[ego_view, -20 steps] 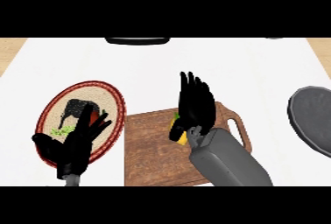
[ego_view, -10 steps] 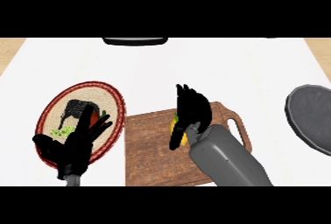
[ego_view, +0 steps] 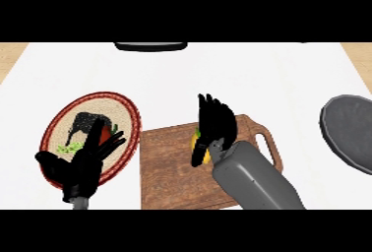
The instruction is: Pick the lemon from the cutting board and place it in the pan
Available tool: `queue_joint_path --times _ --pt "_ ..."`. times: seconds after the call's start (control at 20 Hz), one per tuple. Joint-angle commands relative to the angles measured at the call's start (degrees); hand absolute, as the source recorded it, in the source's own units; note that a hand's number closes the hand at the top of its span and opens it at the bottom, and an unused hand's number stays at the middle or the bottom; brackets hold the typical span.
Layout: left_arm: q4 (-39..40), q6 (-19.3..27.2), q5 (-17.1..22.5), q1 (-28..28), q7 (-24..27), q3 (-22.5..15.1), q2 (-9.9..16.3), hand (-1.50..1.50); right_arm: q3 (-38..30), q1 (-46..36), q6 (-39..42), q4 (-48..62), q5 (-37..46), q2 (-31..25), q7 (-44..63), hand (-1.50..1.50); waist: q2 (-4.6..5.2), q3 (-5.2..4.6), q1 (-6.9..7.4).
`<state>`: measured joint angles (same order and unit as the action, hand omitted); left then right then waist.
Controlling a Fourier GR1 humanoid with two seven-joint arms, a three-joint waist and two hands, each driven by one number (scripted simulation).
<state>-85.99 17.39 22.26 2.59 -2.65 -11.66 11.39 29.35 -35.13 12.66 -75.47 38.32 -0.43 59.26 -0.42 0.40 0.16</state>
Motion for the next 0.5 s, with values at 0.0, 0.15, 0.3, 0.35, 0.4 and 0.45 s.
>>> queue_joint_path --times 0.0,0.15,0.3,0.35,0.4,0.45 --pt "5.54 1.86 -1.54 0.23 -0.77 1.67 0.33 0.00 2.74 -0.22 -5.24 3.01 2.50 0.40 3.09 -1.50 0.54 -0.42 0.35" --pt "5.90 2.70 -2.31 -1.45 -0.93 1.35 -1.13 0.00 4.46 1.61 -4.32 4.25 2.67 0.41 3.70 -1.50 0.51 -0.42 0.06" --pt "3.84 2.52 -2.07 0.61 -1.42 1.59 -0.84 0.00 -0.33 0.78 -2.61 7.34 2.76 -0.33 -0.40 -1.50 0.50 -0.40 0.14" --pt "4.86 -0.16 -0.78 1.59 -0.47 2.04 -0.57 0.00 1.70 0.98 -3.68 6.24 1.25 0.40 0.93 -1.50 0.48 -0.41 0.28" --pt "1.93 0.81 -0.66 1.13 -3.93 2.51 0.80 0.00 0.68 5.69 -4.56 3.15 1.91 -0.56 -3.28 1.50 0.39 -0.39 -0.10" --pt "1.72 2.23 -2.00 1.31 -3.46 1.62 -0.28 0.00 4.02 2.28 -4.75 5.12 0.92 0.40 -3.17 1.50 0.45 -0.39 0.40"
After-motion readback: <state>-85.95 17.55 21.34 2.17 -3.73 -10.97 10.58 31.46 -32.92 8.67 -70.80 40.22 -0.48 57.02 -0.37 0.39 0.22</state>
